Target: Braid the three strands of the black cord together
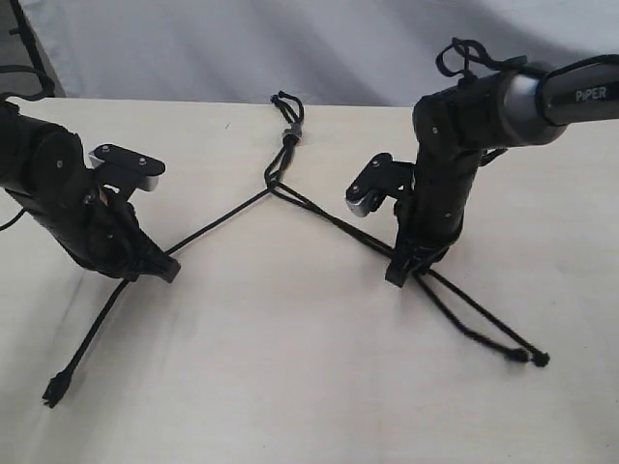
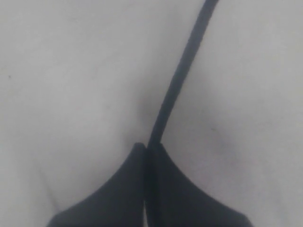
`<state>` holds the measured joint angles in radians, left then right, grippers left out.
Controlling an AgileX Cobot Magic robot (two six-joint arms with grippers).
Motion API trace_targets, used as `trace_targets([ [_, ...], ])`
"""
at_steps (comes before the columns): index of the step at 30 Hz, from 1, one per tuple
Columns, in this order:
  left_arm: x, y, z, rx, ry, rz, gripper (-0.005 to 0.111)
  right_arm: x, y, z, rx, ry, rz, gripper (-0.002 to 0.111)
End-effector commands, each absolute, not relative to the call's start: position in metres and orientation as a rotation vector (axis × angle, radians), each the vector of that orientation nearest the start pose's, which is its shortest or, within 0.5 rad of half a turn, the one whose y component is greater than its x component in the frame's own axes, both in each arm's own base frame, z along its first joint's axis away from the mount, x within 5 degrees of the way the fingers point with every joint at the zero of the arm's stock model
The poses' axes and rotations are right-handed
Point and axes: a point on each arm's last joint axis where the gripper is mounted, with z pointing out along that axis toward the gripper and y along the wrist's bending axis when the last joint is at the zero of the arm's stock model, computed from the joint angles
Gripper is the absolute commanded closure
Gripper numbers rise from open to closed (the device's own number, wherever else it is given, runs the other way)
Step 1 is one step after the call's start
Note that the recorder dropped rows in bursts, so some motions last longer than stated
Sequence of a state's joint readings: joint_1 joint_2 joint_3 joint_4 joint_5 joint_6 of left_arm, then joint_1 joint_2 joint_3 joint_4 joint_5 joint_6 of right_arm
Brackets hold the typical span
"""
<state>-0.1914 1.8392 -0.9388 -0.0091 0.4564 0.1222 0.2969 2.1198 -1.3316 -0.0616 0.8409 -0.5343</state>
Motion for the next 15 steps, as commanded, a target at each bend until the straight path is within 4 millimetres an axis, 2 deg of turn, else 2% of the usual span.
trace_targets([
  [1,0.317,-0.061,0.129,0.442,2.859,-0.009,0.106,0.338,0.144,0.111,-1.427,2.861,0.48,0.109],
  [3,0.317,-0.061,0.129,0.442,2.859,-0.009,0.106,0.333,0.159,0.129,-1.524,2.719,0.546,0.109],
  [5,0.317,-0.061,0.129,0.442,2.859,-0.009,0.106,0.334,0.161,0.148,-1.54,2.632,0.473,0.109],
  [7,0.317,-0.061,0.129,0.435,2.86,-0.014,0.106,0.345,0.146,0.164,-1.464,2.586,0.313,0.109],
  [8,0.317,-0.061,0.129,0.435,2.855,-0.014,0.102,0.355,0.128,0.173,-1.336,2.59,0.198,0.109],
  [9,0.318,-0.061,0.13,0.433,2.848,-0.015,0.098,0.361,0.118,0.175,-1.259,2.603,0.152,0.109],
  [10,0.318,-0.061,0.13,0.426,2.842,-0.02,0.09,0.37,0.1,0.176,-1.075,2.649,0.111,0.109],
  [12,0.319,-0.062,0.13,0.422,2.832,-0.022,0.078,0.376,0.079,0.171,-0.918,2.718,0.122,0.109],
  [15,0.32,-0.062,0.13,0.413,2.829,-0.028,0.071,0.379,0.072,0.16,-0.892,2.752,0.127,0.109],
])
